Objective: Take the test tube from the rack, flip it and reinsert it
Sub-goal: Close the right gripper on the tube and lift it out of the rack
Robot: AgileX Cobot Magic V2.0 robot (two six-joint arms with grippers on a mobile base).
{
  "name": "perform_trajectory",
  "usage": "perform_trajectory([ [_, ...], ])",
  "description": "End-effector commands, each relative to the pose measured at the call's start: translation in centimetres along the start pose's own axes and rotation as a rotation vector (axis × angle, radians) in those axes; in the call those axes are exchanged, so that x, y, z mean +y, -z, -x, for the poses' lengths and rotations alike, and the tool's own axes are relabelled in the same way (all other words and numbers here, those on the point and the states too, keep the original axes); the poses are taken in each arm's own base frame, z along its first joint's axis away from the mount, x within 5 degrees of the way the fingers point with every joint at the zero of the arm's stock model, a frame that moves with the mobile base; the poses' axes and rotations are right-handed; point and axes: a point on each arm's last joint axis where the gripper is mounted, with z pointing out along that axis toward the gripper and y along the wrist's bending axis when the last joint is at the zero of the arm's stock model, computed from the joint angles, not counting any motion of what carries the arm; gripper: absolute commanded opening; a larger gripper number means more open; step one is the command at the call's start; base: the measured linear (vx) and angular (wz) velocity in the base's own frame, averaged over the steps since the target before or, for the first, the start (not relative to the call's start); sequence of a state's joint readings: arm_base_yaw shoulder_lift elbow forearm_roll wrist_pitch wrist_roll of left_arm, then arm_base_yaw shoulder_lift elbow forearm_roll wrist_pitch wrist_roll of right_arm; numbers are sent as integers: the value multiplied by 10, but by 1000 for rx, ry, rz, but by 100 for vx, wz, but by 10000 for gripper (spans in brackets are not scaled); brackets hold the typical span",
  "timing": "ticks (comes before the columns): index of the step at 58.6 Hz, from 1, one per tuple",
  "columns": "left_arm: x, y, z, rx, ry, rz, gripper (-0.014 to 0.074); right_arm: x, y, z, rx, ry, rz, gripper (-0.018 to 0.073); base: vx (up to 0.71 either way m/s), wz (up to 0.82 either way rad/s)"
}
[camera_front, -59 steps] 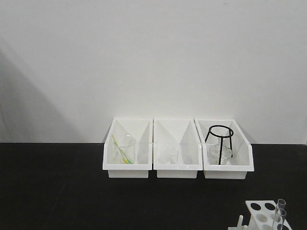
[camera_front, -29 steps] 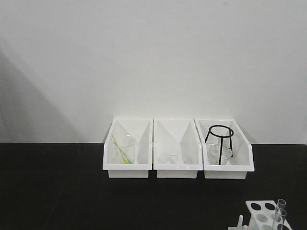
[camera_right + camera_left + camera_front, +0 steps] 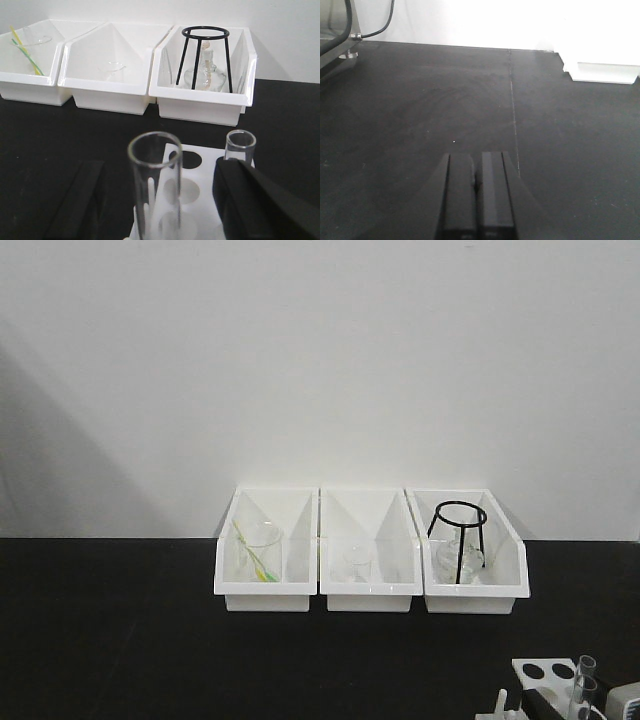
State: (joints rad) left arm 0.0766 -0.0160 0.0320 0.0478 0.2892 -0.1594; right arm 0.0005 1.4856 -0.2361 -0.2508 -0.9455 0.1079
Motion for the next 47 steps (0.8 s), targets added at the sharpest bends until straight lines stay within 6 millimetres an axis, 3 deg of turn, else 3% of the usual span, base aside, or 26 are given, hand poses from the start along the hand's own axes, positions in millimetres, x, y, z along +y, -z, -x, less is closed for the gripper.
perform_trajectory([
  [1,-2,1,8,-95,3,-23,-6,0,-4,15,-110,4,7,485,0,0],
  [33,-2,1,8,-95,3,-23,-6,0,-3,20,-153,9,9,15,0,0],
  [47,-2,1,8,-95,3,-23,-6,-1,4,43,-175,-32,3,-11,0,0],
])
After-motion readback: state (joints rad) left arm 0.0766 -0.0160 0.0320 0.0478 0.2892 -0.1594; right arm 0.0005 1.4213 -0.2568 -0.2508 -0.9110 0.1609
